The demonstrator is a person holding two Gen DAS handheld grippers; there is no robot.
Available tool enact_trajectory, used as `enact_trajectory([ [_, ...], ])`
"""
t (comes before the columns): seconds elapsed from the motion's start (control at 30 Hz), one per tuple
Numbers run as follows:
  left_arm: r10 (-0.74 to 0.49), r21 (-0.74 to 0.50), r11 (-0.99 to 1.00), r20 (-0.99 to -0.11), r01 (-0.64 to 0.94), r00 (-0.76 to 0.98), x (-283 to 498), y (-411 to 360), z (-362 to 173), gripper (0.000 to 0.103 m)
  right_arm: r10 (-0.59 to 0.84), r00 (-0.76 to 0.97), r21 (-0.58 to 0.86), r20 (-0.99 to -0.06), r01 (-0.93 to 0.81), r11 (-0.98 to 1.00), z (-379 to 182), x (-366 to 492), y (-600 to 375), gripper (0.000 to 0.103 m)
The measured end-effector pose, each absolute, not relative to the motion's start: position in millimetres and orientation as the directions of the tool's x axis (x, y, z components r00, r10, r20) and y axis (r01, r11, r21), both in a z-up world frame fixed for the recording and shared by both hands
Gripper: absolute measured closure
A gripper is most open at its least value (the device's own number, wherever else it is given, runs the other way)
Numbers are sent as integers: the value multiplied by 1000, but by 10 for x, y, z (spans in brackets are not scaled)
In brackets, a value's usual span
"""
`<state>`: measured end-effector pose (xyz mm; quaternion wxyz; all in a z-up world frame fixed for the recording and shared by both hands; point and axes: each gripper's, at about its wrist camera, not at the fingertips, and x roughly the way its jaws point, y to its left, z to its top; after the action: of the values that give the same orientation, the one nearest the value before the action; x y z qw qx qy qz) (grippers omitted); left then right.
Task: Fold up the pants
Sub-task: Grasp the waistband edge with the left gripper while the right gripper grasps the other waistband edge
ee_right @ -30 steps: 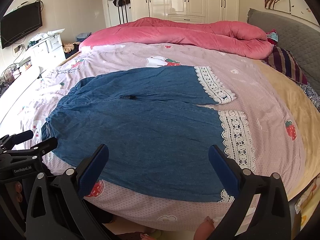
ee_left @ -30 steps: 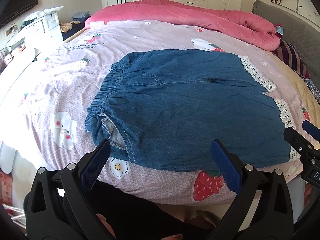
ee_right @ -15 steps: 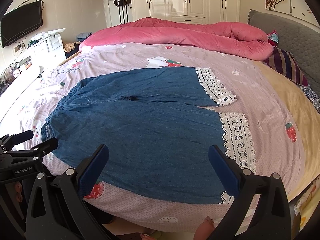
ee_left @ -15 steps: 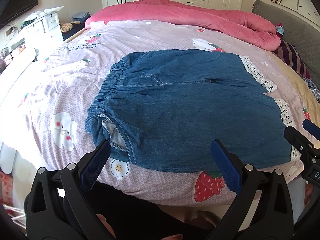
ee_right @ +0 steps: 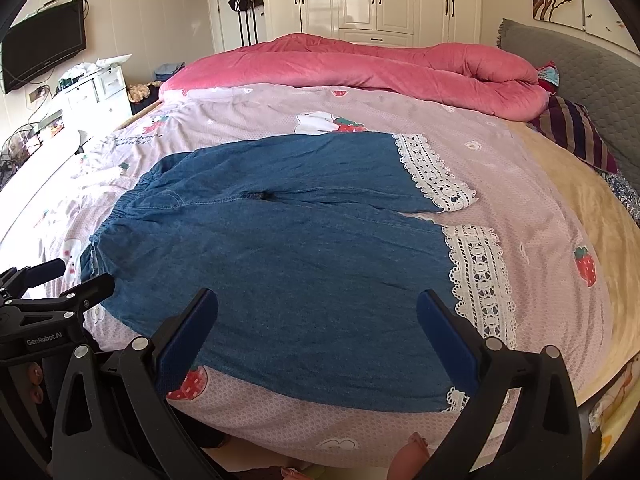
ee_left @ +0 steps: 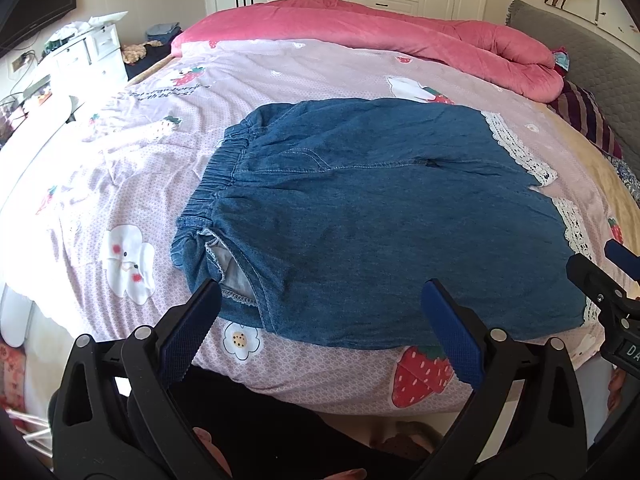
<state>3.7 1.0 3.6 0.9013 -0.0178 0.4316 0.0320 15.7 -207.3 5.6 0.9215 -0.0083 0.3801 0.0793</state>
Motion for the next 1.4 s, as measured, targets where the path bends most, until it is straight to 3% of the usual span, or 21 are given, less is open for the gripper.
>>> enact_trajectory([
  [0.57, 47, -6, 996, -789, -85, 612, 402, 103, -27, 9, 157, 685, 41, -711, -182, 982, 20, 475, -2025, 4],
  [0.93, 78, -21, 987, -797, -157, 599, 1269, 854, 37, 9, 293, 605, 33, -740, -402, 915, 58, 1572, -1638, 4],
  [1.3, 60, 18, 997, -821, -80, 568, 2227, 1323, -256, 9, 269, 512, -22, -816, -492, 870, -248, 2749, -1320, 4],
  [1.4, 50, 53, 999, -809, -12, 586, 2381, 1228, -274, 18, 258, 493, -27, -831, -499, 866, -294, 3011, -1239, 4],
])
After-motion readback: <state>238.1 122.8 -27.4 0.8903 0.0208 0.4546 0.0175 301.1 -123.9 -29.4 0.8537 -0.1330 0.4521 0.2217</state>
